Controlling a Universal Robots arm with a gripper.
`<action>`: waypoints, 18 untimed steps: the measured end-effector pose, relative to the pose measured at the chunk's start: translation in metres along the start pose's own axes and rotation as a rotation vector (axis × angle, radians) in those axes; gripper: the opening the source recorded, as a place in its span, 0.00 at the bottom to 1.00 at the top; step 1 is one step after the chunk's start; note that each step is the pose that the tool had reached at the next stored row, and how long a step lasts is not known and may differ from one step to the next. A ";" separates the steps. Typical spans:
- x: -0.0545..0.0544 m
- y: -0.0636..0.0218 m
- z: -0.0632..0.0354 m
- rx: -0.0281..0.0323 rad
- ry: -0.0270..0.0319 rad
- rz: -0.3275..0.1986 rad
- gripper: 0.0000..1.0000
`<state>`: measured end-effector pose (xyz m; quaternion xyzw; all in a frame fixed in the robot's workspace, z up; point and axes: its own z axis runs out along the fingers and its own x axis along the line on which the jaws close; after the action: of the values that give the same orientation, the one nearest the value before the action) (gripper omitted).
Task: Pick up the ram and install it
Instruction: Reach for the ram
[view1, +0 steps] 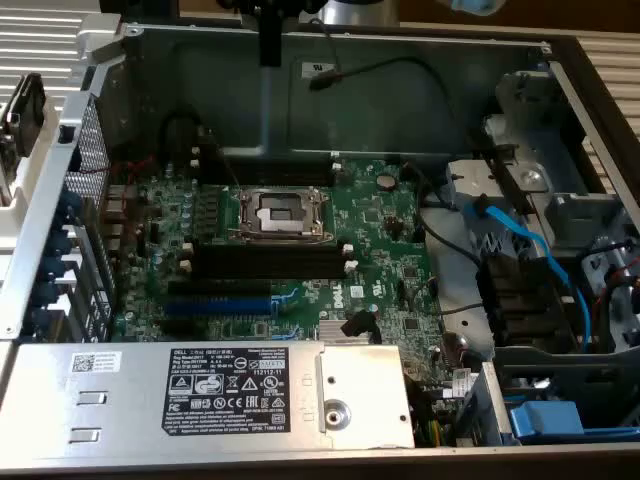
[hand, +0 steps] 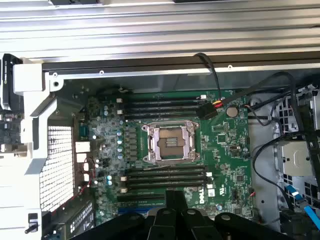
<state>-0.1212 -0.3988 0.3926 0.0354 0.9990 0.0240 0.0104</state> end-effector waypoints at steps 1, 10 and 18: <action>0.000 0.0000 0.0000 0.0000 -0.0001 0.000 0.10; 0.000 0.0000 0.0000 0.0000 0.0000 0.000 0.10; 0.012 -0.0007 -0.0003 0.0001 0.0000 0.000 0.10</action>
<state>-0.1334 -0.3986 0.3926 0.0354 0.9990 0.0240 0.0104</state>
